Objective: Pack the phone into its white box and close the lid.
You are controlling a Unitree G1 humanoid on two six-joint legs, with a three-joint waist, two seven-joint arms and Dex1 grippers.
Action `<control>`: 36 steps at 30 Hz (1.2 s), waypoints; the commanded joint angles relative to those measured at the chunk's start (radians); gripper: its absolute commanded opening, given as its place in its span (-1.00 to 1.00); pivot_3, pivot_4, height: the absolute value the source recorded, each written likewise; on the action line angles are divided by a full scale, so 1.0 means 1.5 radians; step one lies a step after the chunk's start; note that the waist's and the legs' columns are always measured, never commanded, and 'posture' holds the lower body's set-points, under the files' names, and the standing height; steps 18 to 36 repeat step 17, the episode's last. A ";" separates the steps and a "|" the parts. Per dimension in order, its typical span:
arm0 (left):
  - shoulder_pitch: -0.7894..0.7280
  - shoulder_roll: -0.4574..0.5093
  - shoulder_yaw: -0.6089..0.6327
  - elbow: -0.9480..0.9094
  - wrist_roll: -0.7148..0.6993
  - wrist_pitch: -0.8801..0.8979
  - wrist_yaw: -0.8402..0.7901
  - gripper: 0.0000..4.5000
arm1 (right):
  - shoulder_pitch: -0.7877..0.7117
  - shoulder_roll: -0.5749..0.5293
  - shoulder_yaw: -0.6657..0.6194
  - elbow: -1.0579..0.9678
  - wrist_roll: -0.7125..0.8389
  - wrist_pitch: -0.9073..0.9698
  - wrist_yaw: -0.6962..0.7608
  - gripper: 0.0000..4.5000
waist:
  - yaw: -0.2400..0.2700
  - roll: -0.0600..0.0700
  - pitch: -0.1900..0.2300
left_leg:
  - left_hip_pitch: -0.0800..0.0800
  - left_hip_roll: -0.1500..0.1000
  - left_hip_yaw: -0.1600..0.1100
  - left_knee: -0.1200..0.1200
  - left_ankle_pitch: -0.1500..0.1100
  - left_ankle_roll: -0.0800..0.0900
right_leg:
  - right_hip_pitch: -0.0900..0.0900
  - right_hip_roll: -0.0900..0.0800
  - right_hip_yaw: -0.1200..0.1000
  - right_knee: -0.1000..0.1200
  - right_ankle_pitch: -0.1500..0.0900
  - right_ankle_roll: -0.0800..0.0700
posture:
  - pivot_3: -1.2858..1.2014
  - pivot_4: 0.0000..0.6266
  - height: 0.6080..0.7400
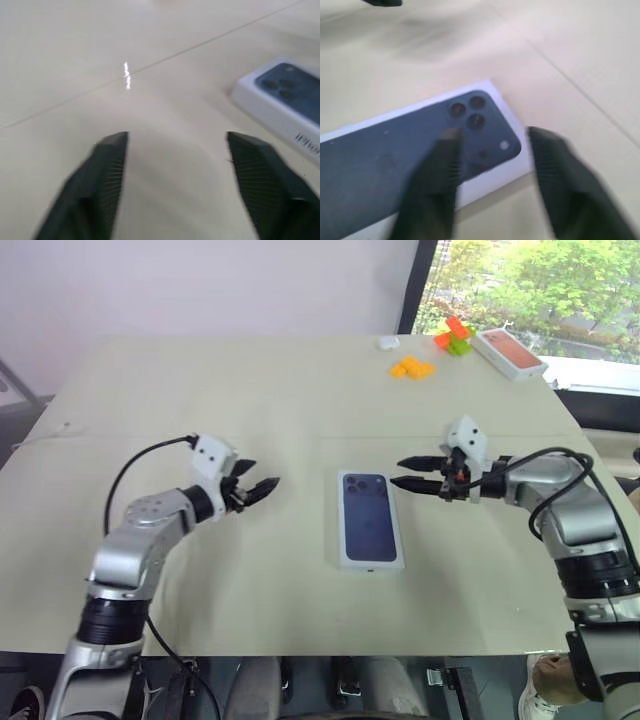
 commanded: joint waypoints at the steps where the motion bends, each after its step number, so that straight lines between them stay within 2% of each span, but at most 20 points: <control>1: 0.029 0.042 0.083 -0.033 -0.071 -0.018 -0.074 1.00 | -0.010 -0.030 -0.032 0.001 0.014 -0.027 0.038 0.89 | 0.000 0.000 0.000 | 0.000 0.000 0.000 0.000 0.000 0.000 | 0.000 0.000 0.000 0.000 0.000 0.000 | 0.03 -0.52 0.95; 2: 0.038 0.054 0.092 -0.034 -0.071 -0.024 -0.084 1.00 | -0.007 -0.039 -0.031 0.004 0.010 -0.035 0.048 0.97 | 0.001 0.000 0.000 | 0.000 0.000 0.000 0.000 0.000 0.000 | 0.000 0.000 0.000 0.000 0.000 0.000 | 0.03 -0.52 0.95; 7: 0.089 0.102 0.136 -0.032 -0.091 -0.020 -0.118 1.00 | 0.018 -0.083 -0.046 0.008 0.004 -0.080 0.085 0.97 | 0.000 0.000 0.001 | 0.000 0.000 0.000 0.000 0.000 0.000 | 0.000 -0.001 0.000 0.000 0.000 0.000 | 0.03 -0.52 0.95; 17: 0.191 0.140 0.195 -0.009 -0.082 -0.071 -0.153 1.00 | 0.017 -0.124 -0.068 0.046 0.012 -0.103 0.128 0.97 | -0.001 0.001 0.001 | 0.000 0.000 0.000 -0.001 0.000 0.000 | -0.001 -0.001 0.000 0.000 -0.001 -0.001 | 0.03 -0.52 0.95; 36: 0.191 0.140 0.195 -0.009 -0.082 -0.071 -0.153 1.00 | 0.017 -0.124 -0.068 0.046 0.012 -0.103 0.128 0.97 | -0.001 0.001 0.001 | 0.000 0.000 0.000 -0.001 0.000 0.000 | -0.001 -0.001 0.000 0.000 -0.001 -0.001 | 0.03 -0.52 0.95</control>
